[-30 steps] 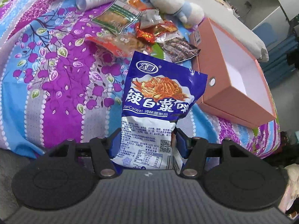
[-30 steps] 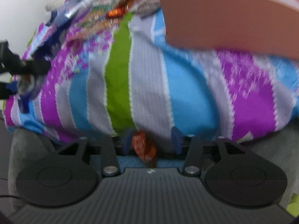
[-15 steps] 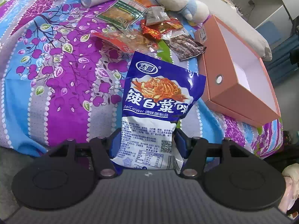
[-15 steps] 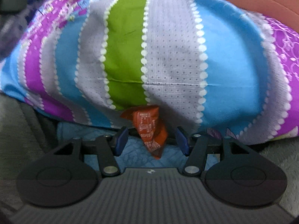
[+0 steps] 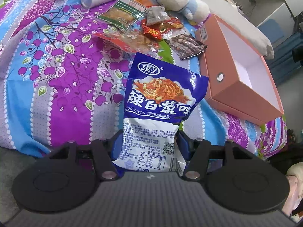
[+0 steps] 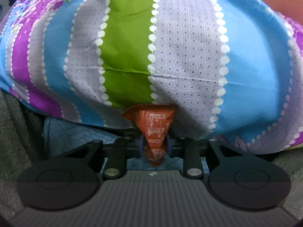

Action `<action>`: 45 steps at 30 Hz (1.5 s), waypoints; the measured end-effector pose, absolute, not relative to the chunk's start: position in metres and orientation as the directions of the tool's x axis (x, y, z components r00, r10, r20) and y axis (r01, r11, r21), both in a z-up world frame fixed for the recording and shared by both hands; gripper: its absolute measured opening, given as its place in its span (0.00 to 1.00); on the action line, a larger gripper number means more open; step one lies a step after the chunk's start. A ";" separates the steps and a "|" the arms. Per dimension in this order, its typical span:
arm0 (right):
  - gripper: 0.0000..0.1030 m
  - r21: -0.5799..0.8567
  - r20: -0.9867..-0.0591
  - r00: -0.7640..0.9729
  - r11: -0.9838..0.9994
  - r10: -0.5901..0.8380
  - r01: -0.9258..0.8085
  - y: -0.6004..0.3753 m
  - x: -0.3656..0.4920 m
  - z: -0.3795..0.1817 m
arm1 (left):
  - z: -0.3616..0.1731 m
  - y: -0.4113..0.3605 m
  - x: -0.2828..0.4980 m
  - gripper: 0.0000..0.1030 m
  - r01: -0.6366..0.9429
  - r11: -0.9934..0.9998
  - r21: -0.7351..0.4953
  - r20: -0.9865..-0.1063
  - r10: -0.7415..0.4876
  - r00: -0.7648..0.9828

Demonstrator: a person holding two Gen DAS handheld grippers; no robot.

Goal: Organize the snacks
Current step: 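Lift the blue-white bag with left tool while right tool lifts red-brown snack, then carry both snacks over the pink box and open both tools to drop them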

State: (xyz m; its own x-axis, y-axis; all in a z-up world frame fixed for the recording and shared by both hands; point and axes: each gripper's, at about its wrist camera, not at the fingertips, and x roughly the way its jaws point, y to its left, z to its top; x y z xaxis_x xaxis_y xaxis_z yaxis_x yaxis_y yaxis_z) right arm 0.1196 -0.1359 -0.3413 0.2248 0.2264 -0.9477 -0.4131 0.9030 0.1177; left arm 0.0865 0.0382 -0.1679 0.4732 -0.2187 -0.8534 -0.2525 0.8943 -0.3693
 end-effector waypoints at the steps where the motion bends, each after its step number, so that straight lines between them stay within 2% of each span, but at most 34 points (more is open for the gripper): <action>1: 0.24 0.126 -0.946 0.226 0.905 0.233 -0.406 -0.137 0.119 -0.339 | -0.167 0.037 0.086 0.63 -0.249 0.895 -0.370 -0.852 -0.220 0.475; 13: 0.24 0.180 -0.891 0.338 0.919 0.303 -0.350 -0.169 0.110 -0.262 | -0.146 0.025 0.085 0.63 -0.182 0.909 -0.376 -0.829 -0.241 0.504; 27: 0.24 0.239 -0.731 0.593 0.941 0.337 -0.239 -0.219 0.106 -0.148 | -0.107 -0.011 0.103 0.63 -0.049 0.924 -0.379 -0.780 -0.291 0.554; 45: 0.25 0.256 -0.599 0.754 0.957 0.268 -0.137 -0.275 0.139 -0.087 | -0.067 -0.068 0.164 0.62 0.084 0.918 -0.388 -0.728 -0.361 0.583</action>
State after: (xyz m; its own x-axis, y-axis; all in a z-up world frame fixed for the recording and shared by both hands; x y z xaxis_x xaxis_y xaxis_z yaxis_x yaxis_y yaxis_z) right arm 0.1395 -0.2749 -0.0872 0.7542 0.2683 -0.5993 -0.1371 0.9569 0.2559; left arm 0.1642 -0.0677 -0.0665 0.5831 -0.3608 -0.7279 0.0837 0.9179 -0.3879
